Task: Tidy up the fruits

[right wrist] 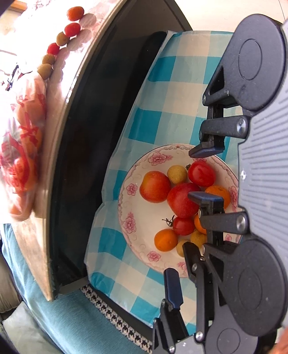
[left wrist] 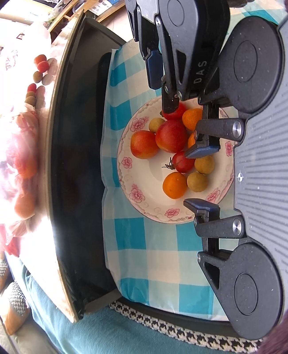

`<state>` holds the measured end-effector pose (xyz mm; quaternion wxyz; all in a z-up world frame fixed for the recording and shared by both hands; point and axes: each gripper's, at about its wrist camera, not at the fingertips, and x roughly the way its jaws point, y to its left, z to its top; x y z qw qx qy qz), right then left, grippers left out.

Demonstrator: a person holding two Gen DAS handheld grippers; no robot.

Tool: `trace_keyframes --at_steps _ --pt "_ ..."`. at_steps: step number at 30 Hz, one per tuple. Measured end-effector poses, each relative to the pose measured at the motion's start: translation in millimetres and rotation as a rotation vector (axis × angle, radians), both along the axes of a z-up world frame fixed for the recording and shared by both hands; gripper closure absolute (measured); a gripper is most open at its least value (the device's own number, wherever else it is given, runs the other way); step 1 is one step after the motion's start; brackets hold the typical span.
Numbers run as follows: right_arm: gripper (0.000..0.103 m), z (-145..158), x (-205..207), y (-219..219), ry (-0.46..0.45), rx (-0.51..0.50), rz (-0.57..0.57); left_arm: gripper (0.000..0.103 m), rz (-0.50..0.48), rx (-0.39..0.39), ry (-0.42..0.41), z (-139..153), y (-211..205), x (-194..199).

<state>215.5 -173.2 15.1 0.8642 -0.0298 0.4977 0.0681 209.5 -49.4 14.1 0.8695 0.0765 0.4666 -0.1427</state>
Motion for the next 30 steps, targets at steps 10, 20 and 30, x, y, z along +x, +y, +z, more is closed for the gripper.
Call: trace_keyframes --at_steps 10,20,30 --pt "0.068 21 -31 -1 -0.018 -0.005 -0.009 0.038 0.013 0.027 -0.031 11 5 -28" --pt "0.063 27 -80 -2 -0.019 -0.009 -0.012 0.024 0.05 0.027 -0.052 18 10 -63" --pt "0.06 25 -112 -10 -0.013 0.009 -0.046 0.016 0.083 0.046 -0.063 18 13 -89"
